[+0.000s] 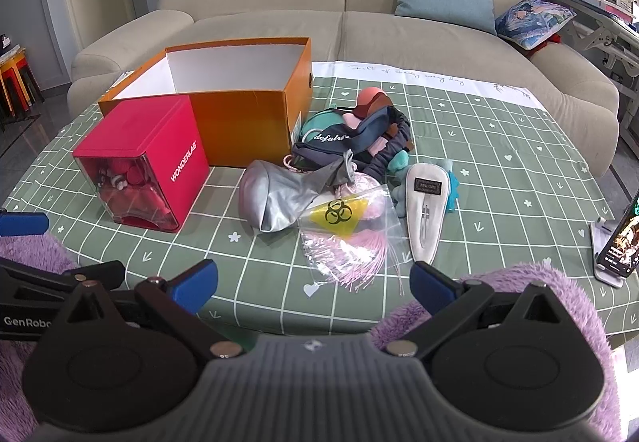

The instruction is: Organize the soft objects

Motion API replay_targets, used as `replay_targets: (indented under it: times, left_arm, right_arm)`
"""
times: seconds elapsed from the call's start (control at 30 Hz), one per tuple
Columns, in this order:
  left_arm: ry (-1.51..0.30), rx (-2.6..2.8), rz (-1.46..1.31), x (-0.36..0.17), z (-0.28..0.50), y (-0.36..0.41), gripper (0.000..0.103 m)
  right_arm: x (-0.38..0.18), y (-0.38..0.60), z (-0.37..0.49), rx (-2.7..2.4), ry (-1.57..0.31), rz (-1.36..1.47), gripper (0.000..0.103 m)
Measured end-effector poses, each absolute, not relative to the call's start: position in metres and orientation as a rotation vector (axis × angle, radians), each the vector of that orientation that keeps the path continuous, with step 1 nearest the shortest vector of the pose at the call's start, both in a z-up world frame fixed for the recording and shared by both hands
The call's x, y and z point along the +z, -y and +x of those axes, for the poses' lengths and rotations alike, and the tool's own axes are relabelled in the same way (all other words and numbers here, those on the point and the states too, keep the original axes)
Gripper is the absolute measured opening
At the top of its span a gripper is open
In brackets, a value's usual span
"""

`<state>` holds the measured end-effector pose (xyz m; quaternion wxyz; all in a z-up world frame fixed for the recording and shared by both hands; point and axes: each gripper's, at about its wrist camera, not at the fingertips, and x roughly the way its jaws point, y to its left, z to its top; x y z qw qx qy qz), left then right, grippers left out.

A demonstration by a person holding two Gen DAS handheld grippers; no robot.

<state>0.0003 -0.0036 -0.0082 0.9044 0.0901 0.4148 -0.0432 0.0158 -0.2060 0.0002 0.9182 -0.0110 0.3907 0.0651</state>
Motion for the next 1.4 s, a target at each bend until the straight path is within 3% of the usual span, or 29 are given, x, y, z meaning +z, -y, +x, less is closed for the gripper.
replay_targets:
  times: [1.4]
  left_arm:
    - [-0.875,-0.1,0.159,-0.0069,0.0032,0.0,0.103]
  right_arm:
    - [-0.0026,0.2057,0.016,0.135,-0.812,-0.022,0.1]
